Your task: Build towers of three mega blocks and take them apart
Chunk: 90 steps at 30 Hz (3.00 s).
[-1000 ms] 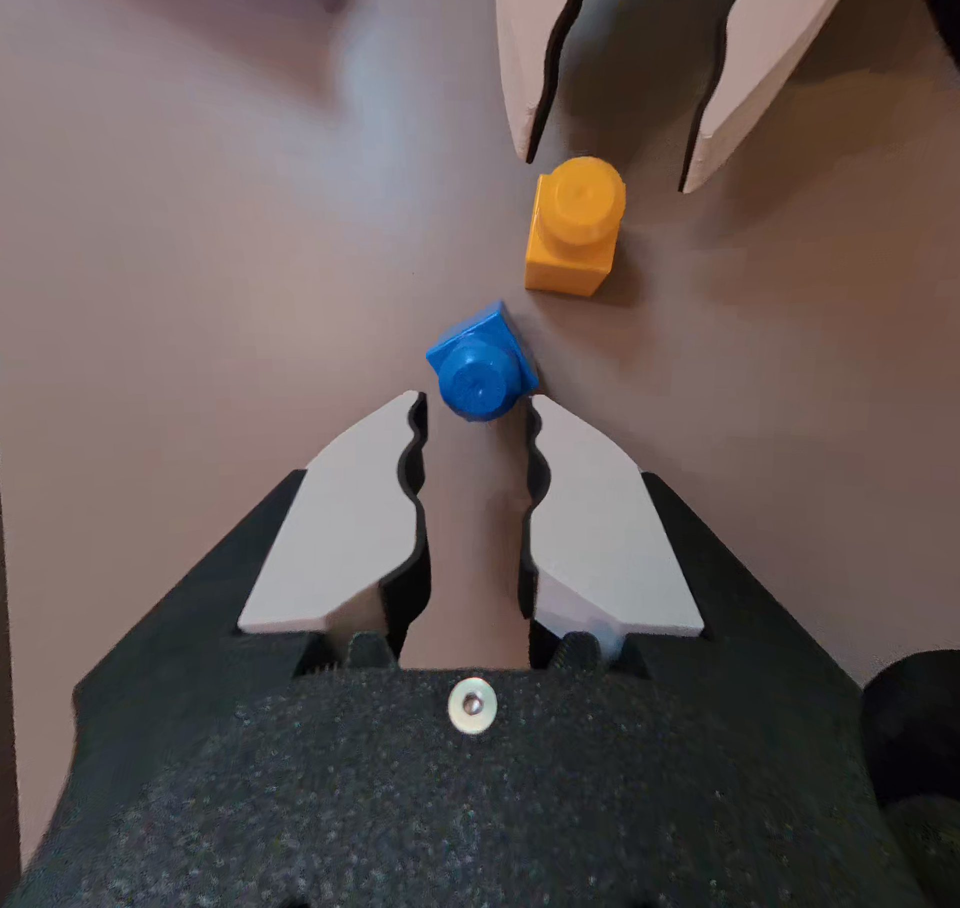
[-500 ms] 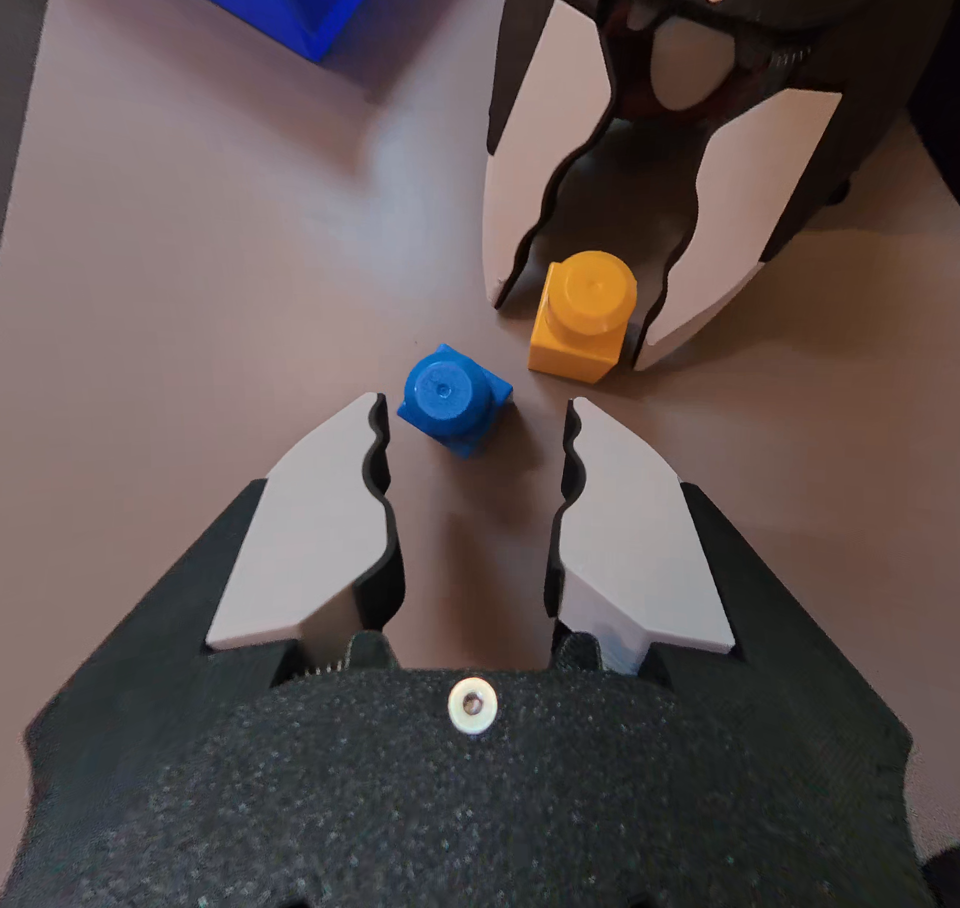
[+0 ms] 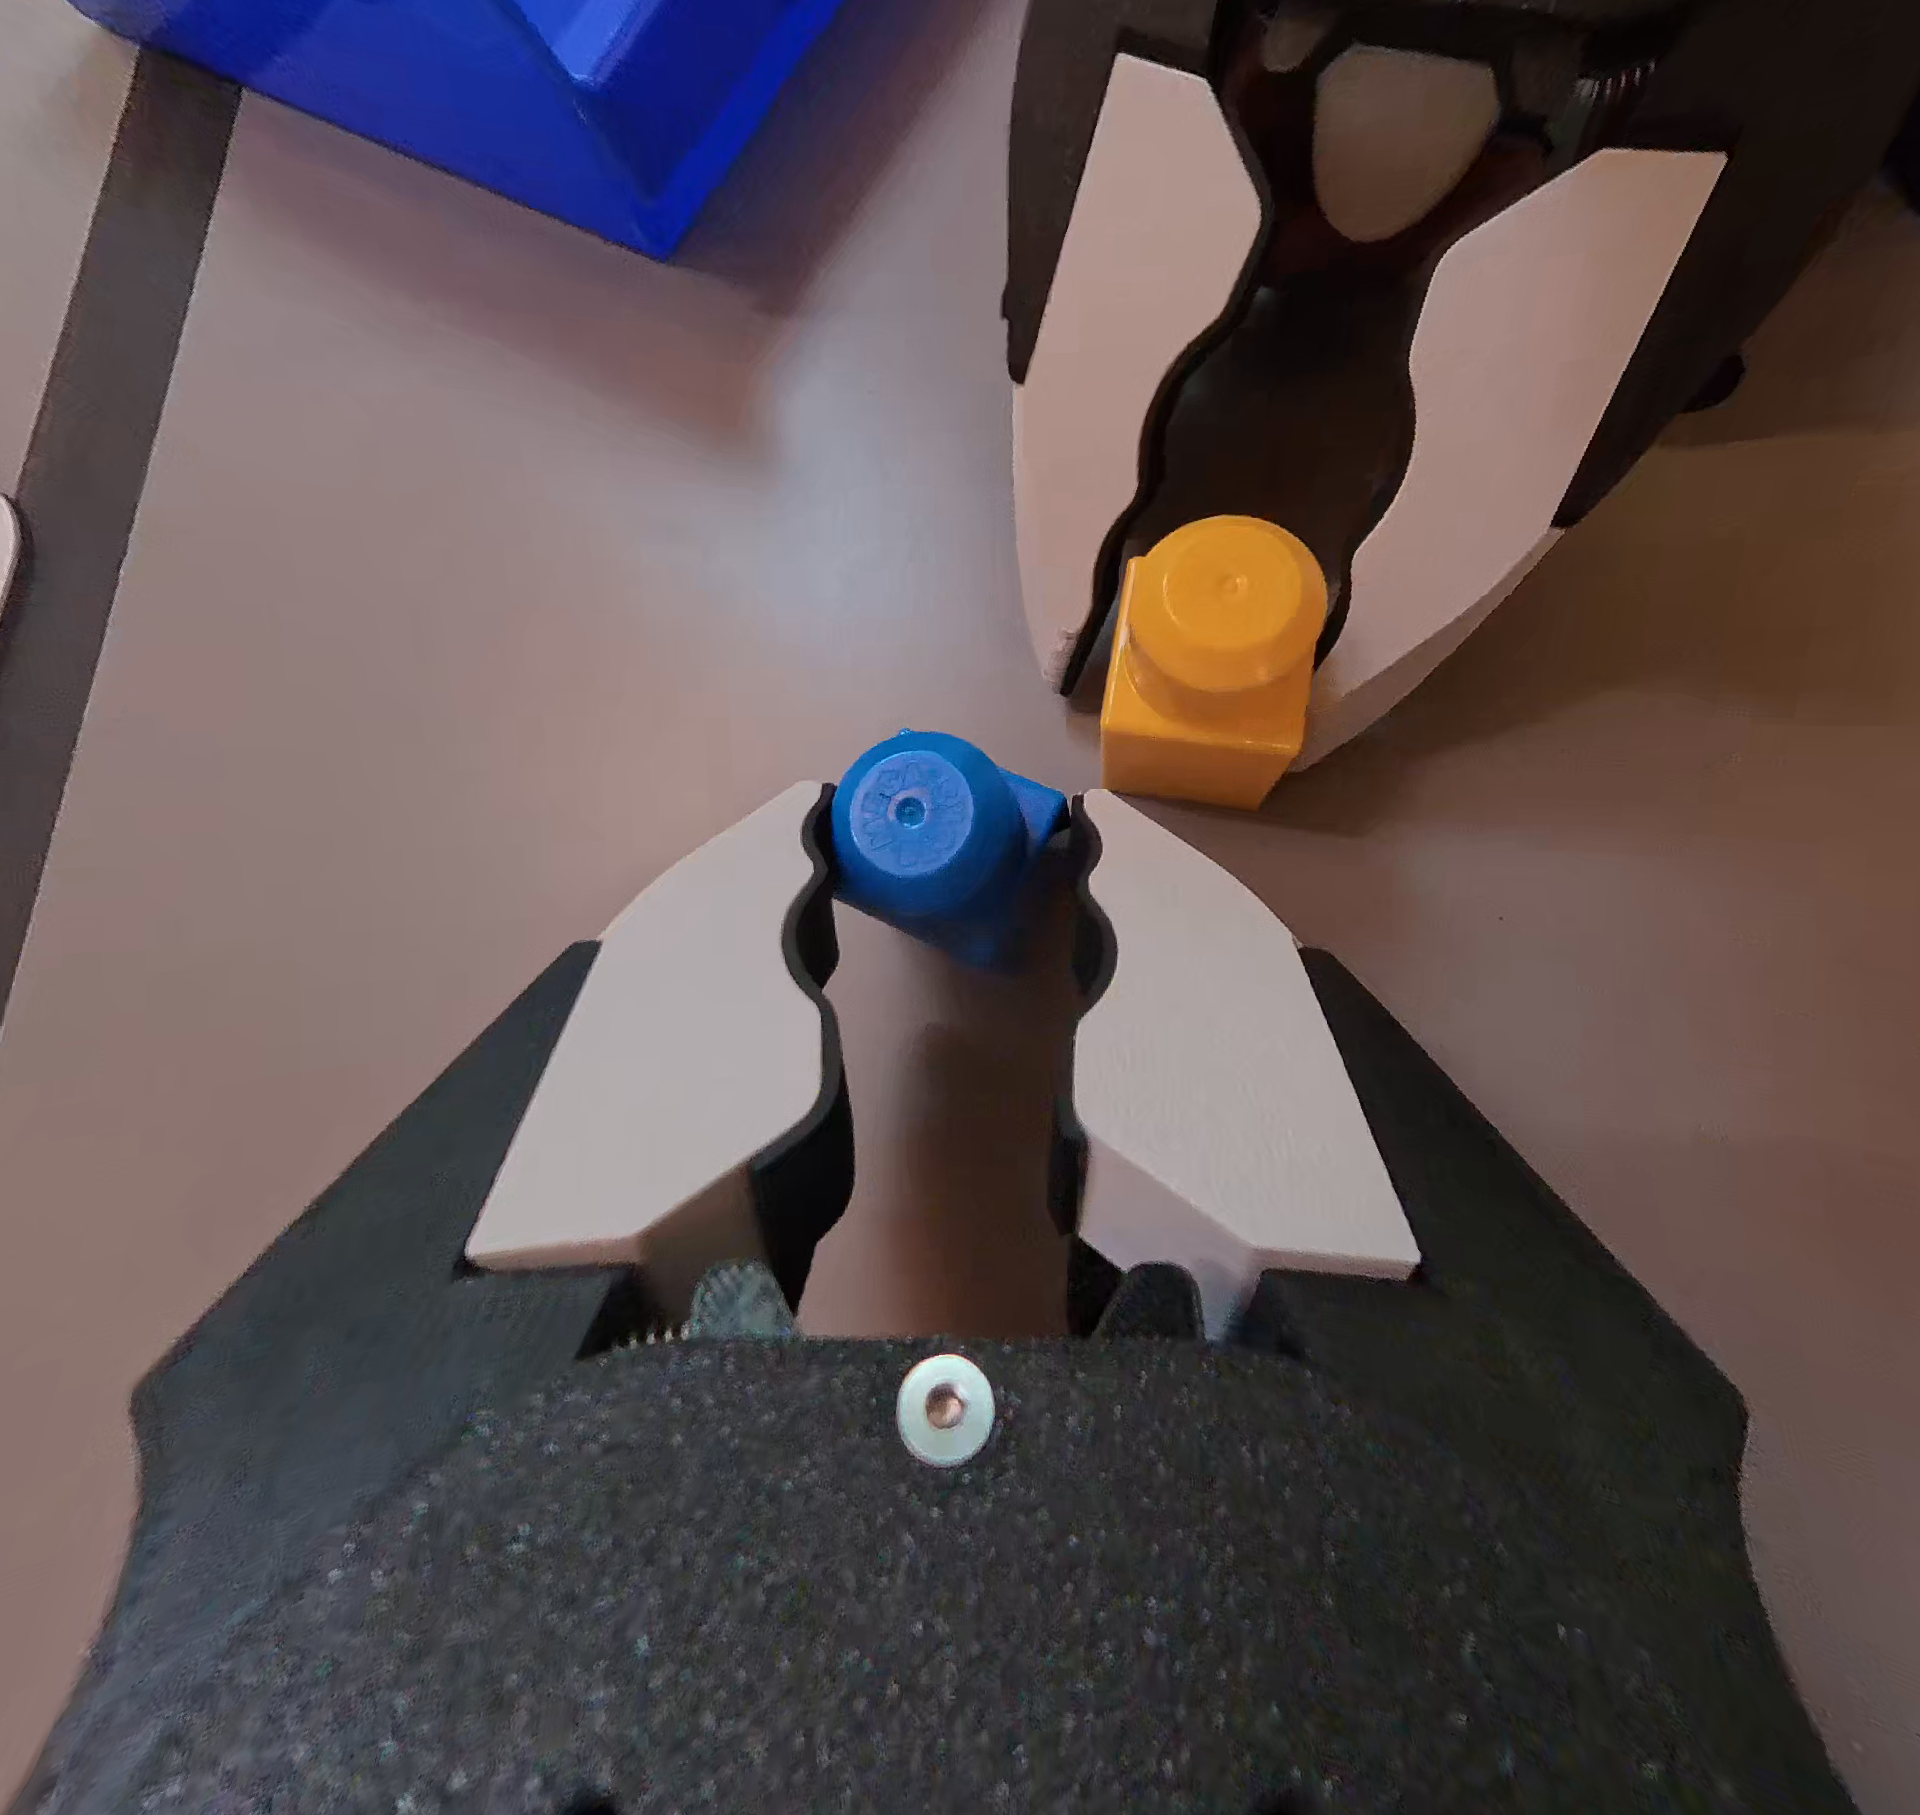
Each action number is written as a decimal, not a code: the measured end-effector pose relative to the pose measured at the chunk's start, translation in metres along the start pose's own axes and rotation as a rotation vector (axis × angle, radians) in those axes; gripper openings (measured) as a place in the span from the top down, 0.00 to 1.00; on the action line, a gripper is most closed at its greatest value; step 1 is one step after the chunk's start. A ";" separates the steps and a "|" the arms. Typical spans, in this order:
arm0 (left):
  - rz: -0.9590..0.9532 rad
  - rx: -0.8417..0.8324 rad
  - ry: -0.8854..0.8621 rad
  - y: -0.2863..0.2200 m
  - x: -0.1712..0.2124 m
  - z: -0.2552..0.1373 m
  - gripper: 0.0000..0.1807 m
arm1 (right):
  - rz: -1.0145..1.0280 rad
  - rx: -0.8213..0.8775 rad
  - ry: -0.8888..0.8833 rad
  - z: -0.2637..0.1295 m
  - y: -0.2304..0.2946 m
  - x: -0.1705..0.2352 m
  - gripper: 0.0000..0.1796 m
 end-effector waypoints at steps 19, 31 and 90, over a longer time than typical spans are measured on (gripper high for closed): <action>-0.024 0.018 -0.161 -0.022 -0.071 -0.045 0.77 | 0.018 0.047 -0.075 -0.010 0.003 -0.023 0.79; -0.033 0.062 -0.278 -0.021 -0.074 -0.051 0.78 | 0.097 0.042 -0.179 -0.016 0.004 -0.038 0.79; -0.012 0.093 -0.311 -0.029 -0.087 -0.076 0.79 | 0.130 -0.019 -0.400 -0.024 0.027 -0.076 0.80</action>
Point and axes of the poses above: each gripper's, where its closed fingertips meet, z out along the fingers, x out of its underside, y = z × x across the jaws, the point moved 5 cm from there along -z, back along the fingers, and after that the axes turned 8 degrees about -y, right-handed, at the moved point
